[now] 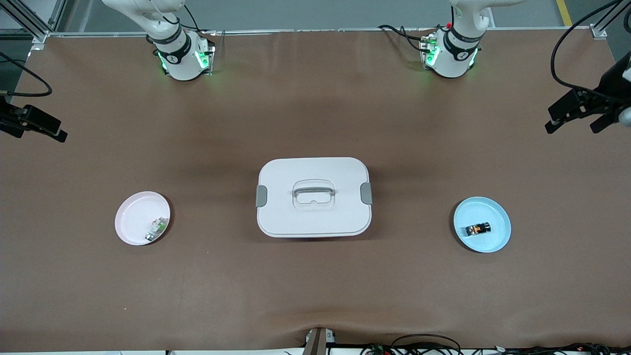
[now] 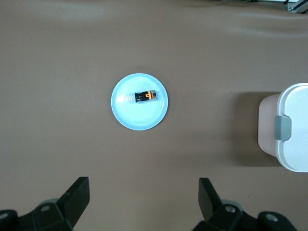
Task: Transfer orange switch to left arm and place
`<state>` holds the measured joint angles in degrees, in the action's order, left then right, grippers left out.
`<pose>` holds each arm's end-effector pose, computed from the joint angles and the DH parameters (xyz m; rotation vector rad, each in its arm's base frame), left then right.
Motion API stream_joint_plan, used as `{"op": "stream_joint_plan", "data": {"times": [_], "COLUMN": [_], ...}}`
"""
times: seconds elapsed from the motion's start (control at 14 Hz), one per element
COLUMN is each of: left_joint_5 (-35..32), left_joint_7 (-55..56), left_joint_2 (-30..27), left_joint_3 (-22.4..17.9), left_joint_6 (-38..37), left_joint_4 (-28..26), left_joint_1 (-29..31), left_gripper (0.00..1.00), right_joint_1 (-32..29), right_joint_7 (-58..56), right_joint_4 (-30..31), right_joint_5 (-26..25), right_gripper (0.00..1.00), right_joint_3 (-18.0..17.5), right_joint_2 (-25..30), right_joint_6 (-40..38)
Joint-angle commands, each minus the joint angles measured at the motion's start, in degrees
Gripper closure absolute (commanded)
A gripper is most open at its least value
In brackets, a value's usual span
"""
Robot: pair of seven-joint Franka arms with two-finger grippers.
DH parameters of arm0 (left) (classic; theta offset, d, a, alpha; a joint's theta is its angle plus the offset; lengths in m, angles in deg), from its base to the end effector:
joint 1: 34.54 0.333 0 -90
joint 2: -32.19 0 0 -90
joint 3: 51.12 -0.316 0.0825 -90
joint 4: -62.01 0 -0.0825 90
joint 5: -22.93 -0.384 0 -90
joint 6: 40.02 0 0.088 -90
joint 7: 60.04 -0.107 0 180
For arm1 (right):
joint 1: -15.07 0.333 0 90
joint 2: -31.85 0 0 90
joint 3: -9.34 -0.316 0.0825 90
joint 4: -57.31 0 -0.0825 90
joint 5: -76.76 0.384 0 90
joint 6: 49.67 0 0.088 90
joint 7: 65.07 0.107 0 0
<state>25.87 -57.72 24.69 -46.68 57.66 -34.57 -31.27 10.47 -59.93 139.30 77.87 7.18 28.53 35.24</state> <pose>0.5260 -0.0185 0.6529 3.0872 0.0355 0.2295 0.5634 -0.0225 0.6498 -3.1136 0.2038 0.0116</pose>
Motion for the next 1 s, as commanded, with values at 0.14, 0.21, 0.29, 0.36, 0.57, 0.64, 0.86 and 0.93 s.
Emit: {"op": "stream_joint_plan", "data": {"times": [0.14, 0.21, 0.29, 0.36, 0.57, 0.64, 0.86, 0.93], "left_joint_5": [0.3, 0.3, 0.3, 0.4, 0.3, 0.2, -0.5, -0.5], "left_joint_7": [-1.6, -1.6, -1.8, -1.9, -2.2, -2.1, -2.4, -2.4], "left_joint_2": [-11.6, -11.6, -11.5, -11.0, -3.4, -0.6, 5.3, 6.3], "left_joint_3": [-0.1, -0.1, -0.1, -0.1, -0.1, -0.1, -0.1, -0.1], "left_joint_6": [10.0, 10.0, 10.0, 9.9, 7.4, 4.5, 0.2, 0.1], "left_joint_4": [-17.1, -17.1, -16.9, -15.8, -6.1, -1.6, 6.6, 7.5], "left_joint_1": [0.5, 0.5, 0.5, 0.5, 0.7, 0.7, 0.2, 0.0], "left_gripper": [0.00, 0.00, 0.00, 0.00, 0.00, 0.00, 0.00, 0.00], "right_joint_1": [-1.2, -1.2, -1.1, -0.9, -0.9, -0.9, -0.9, -0.9], "right_joint_7": [-0.2, -0.3, -0.6, -1.9, -6.9, -7.0, -7.0, -7.0], "right_joint_4": [0.8, 0.8, 0.8, 0.8, 0.8, 0.8, 0.8, 0.8], "right_joint_5": [0.5, 0.6, 0.6, 0.6, 0.6, 0.6, 0.6, 0.6], "right_gripper": [0.00, 0.00, 0.00, 0.00, 0.00, 0.00, 0.00, 0.00], "right_joint_3": [-0.8, -0.9, -1.0, -1.0, -1.2, -1.2, -1.2, -1.2], "right_joint_2": [1.1, 1.1, 1.0, 1.0, 1.0, 1.0, 1.0, 1.0], "right_joint_6": [0.2, 0.0, -0.3, -0.5, -0.5, -0.5, -0.4, -0.3]}}
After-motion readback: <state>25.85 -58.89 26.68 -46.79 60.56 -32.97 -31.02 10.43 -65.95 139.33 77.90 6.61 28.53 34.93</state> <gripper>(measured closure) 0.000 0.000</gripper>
